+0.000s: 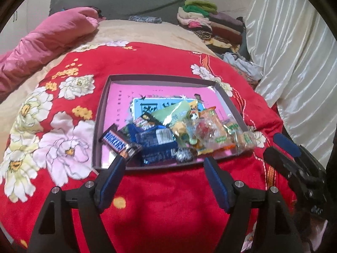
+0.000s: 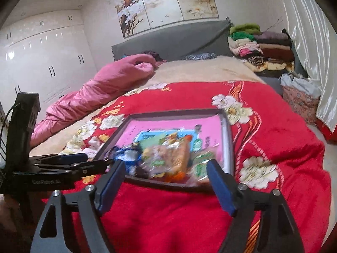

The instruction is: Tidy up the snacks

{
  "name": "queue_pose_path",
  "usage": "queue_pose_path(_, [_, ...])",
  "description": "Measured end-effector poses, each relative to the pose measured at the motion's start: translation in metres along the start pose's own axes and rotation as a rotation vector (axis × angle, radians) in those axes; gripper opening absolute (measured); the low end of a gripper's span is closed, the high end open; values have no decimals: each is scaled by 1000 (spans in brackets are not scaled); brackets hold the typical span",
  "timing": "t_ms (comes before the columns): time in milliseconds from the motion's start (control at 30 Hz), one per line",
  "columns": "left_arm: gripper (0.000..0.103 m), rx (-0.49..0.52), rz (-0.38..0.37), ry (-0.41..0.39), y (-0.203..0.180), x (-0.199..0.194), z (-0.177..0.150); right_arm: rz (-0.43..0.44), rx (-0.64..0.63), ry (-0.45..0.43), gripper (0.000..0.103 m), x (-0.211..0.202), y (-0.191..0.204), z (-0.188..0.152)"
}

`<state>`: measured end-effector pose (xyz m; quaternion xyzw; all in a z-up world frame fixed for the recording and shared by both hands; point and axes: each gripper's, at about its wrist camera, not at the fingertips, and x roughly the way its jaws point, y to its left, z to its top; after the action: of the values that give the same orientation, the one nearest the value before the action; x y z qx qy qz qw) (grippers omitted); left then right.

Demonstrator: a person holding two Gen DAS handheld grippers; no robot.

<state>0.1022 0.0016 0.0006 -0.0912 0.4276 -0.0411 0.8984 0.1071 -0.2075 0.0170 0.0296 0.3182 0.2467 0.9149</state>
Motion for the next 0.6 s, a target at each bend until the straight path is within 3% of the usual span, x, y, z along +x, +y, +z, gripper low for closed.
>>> queue_pose_path(333, [78,-42,34,23,6,-16,-31,-96,14,85,88,-12,18,-25])
queue_pose_path(600, [78,-53,51,26,9,-23,-45,-96,34,113,90,-20,21,-36])
